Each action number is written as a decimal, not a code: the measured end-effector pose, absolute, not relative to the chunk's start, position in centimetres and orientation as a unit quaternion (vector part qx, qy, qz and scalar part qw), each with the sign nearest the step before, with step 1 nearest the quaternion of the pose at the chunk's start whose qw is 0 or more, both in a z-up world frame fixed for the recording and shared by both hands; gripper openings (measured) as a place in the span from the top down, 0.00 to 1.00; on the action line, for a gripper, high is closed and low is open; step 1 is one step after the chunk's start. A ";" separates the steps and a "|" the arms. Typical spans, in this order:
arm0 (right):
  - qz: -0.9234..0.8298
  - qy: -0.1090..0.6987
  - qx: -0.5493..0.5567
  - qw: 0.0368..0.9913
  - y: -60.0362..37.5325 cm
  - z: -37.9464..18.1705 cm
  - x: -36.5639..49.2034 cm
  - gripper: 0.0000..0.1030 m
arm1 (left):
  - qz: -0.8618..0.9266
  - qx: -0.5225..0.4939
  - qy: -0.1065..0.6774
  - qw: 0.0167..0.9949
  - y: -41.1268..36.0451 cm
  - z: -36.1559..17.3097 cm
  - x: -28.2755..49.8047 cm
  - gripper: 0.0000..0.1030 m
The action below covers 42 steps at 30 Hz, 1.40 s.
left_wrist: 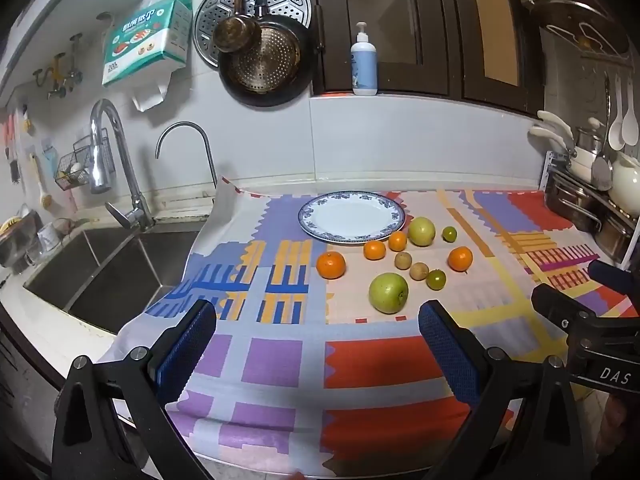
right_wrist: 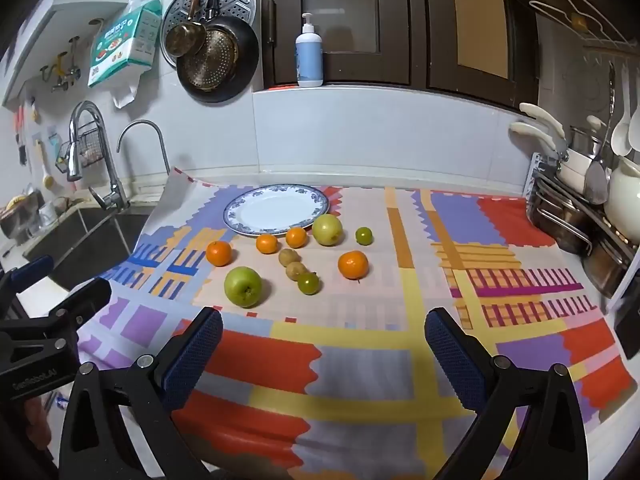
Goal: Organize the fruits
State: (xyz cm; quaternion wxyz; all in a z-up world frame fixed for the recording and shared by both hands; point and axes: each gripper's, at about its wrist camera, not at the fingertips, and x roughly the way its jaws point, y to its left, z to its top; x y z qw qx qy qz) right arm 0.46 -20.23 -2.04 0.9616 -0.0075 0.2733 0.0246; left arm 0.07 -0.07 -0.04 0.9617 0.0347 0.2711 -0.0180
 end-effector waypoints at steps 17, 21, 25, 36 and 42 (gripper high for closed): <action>0.037 0.263 -0.005 0.964 -20.5 -1.8 0.2 0.01 | -0.008 0.034 0.262 0.964 -0.5 0.7 -0.6 0.00; 0.039 0.263 -0.007 0.964 -20.4 -1.9 0.1 0.01 | -0.007 0.032 0.264 0.964 -0.4 0.6 -0.7 0.00; 0.042 0.262 -0.008 0.964 -20.5 -1.9 0.0 0.01 | -0.008 0.031 0.262 0.964 -0.4 0.6 -0.9 0.00; 0.045 0.259 -0.011 0.965 -20.6 -1.9 -0.1 0.01 | -0.006 0.027 0.258 0.966 -0.4 0.8 -1.2 0.00; 0.045 0.258 -0.010 0.965 -20.6 -1.9 -0.1 0.01 | -0.006 0.027 0.257 0.966 -0.4 0.8 -1.3 0.00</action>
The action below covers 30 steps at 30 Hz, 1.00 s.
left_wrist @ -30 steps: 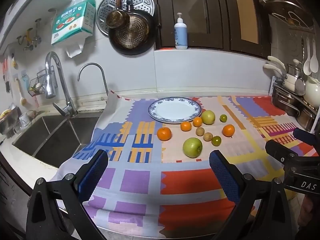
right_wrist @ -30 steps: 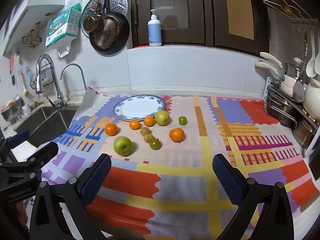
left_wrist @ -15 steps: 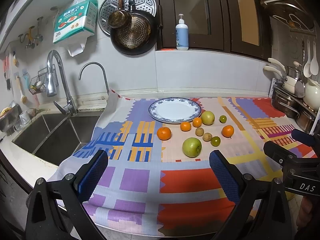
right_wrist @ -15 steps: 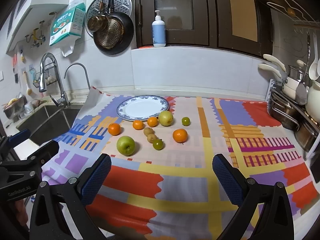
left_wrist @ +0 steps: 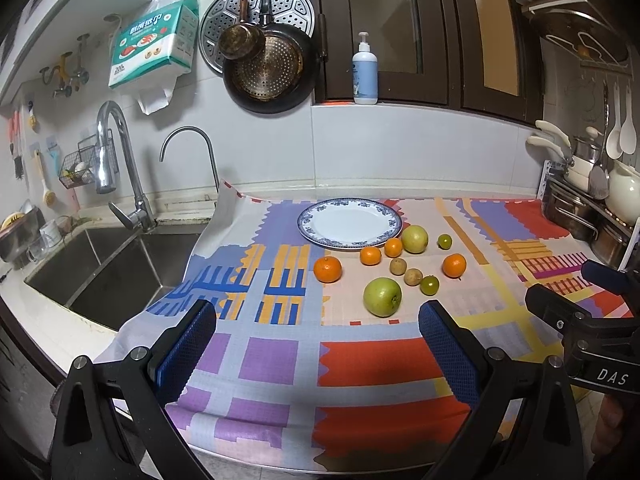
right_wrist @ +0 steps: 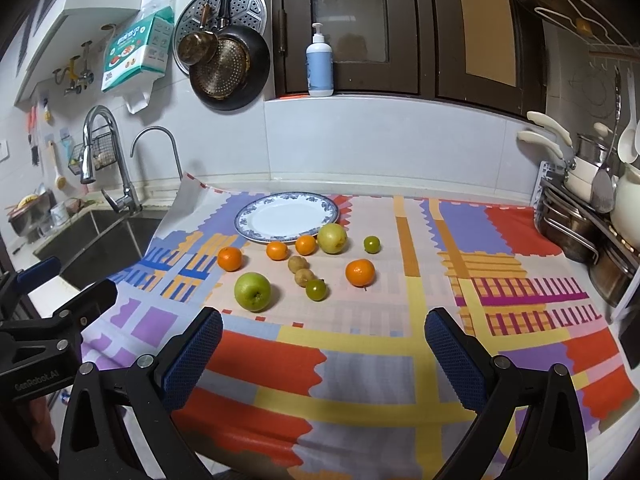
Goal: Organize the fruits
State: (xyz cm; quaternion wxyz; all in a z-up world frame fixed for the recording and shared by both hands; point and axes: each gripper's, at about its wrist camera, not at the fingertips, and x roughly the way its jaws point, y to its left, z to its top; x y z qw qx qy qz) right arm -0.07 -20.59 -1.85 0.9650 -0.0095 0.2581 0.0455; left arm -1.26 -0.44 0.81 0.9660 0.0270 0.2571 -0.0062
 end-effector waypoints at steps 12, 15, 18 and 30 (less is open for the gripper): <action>0.046 0.258 -0.009 0.965 -20.6 -1.9 -0.1 0.01 | -0.008 0.025 0.256 0.966 -0.4 1.0 -1.4 0.00; 0.046 0.258 -0.009 0.965 -20.6 -1.9 -0.1 0.01 | -0.008 0.025 0.256 0.966 -0.4 0.9 -1.4 0.00; 0.046 0.258 -0.009 0.965 -20.6 -1.9 -0.1 0.01 | -0.008 0.025 0.256 0.966 -0.5 0.9 -1.4 0.00; 0.045 0.259 -0.009 0.965 -20.6 -1.9 -0.1 0.01 | -0.010 0.025 0.257 0.966 -0.6 1.0 -1.4 0.00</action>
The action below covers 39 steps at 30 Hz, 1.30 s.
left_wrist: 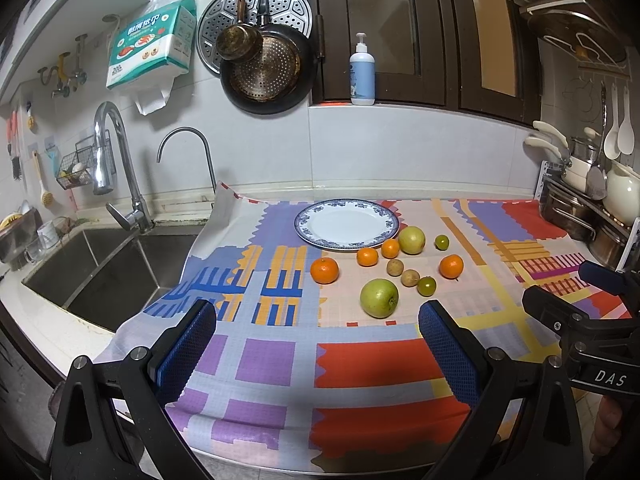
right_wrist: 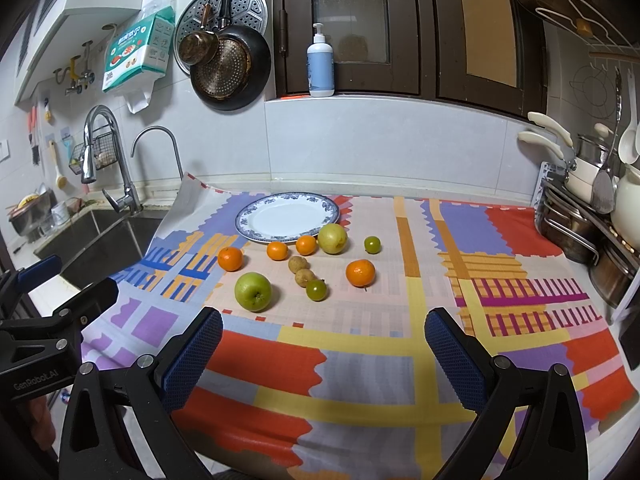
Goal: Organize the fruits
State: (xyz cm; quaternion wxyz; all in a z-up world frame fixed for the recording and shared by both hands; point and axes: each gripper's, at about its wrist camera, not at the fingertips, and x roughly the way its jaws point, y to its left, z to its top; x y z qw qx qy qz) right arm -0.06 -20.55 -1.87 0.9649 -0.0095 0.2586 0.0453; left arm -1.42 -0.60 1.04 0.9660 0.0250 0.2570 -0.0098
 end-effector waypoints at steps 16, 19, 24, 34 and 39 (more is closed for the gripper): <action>0.043 0.264 -0.018 0.963 -20.0 -2.1 0.3 0.01 | -0.023 0.032 0.263 0.964 -0.9 0.7 0.4 0.00; 0.043 0.270 -0.017 0.962 -19.9 -2.2 0.9 0.01 | -0.032 0.041 0.266 0.963 -0.9 0.3 1.0 0.00; 0.040 0.281 -0.021 0.959 -19.6 -2.7 2.6 0.01 | -0.057 0.056 0.273 0.959 -0.8 -0.4 3.0 0.05; 0.035 0.306 -0.045 0.950 -18.0 -4.1 7.4 0.10 | -0.153 0.069 0.323 0.931 -0.5 -3.1 8.7 0.15; 0.030 0.332 -0.052 0.941 -17.4 -5.6 10.2 0.18 | -0.194 0.083 0.344 0.915 -0.8 -4.8 11.3 0.18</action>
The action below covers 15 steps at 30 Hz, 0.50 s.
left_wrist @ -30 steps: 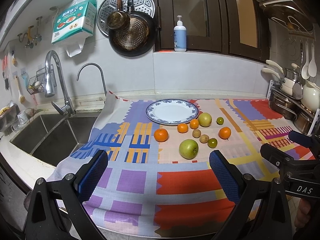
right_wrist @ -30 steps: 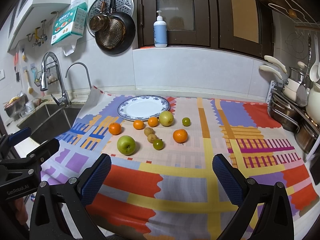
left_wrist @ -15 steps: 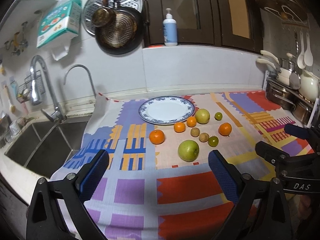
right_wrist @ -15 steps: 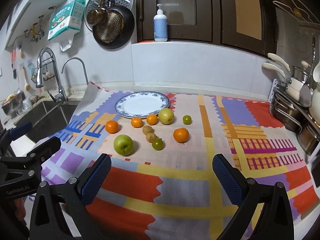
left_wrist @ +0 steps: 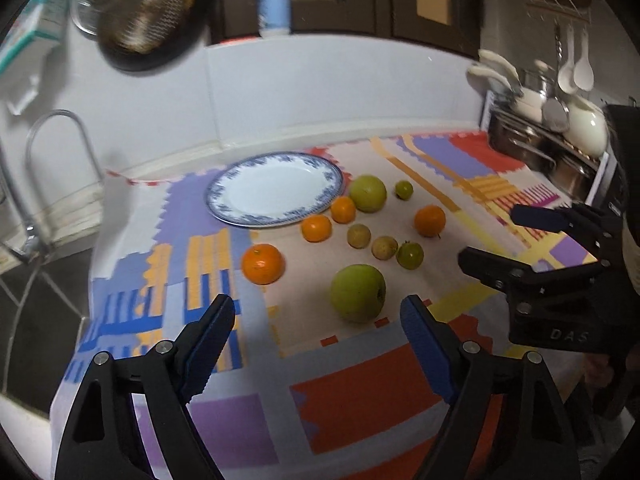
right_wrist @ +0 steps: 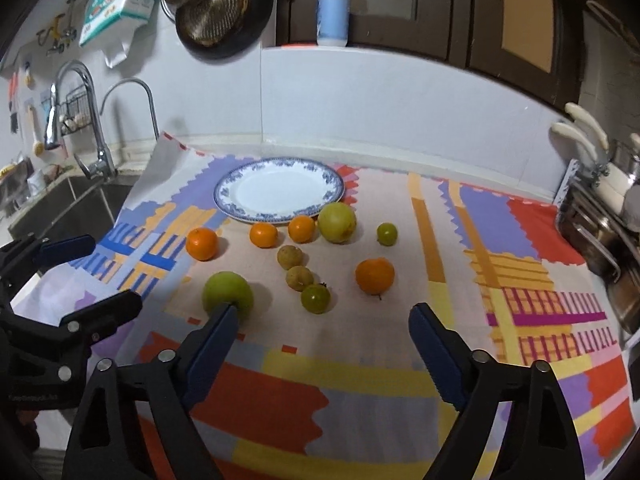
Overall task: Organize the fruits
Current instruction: 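Grasp the green apple with the left gripper while the right gripper grasps a small green lime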
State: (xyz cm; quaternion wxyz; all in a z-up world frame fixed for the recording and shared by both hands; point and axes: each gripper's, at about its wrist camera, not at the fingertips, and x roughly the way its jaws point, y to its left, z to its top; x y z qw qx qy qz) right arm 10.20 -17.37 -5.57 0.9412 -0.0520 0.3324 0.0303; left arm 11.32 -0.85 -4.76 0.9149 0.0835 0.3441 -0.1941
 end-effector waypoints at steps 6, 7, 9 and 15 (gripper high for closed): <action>0.054 0.368 -0.061 0.926 -17.6 -7.4 13.1 0.25 | -0.220 0.068 0.378 0.897 -2.1 -6.5 13.8 0.23; 0.064 0.372 -0.060 0.924 -17.8 -7.7 13.5 0.26 | -0.222 0.065 0.381 0.895 -2.4 -6.7 14.1 0.23; 0.079 0.382 -0.063 0.919 -18.1 -8.4 14.5 0.30 | -0.222 0.057 0.392 0.891 -3.0 -7.3 14.8 0.27; 0.122 0.413 -0.062 0.901 -19.1 -10.1 17.2 0.39 | -0.212 0.043 0.413 0.885 -4.3 -8.6 16.3 0.34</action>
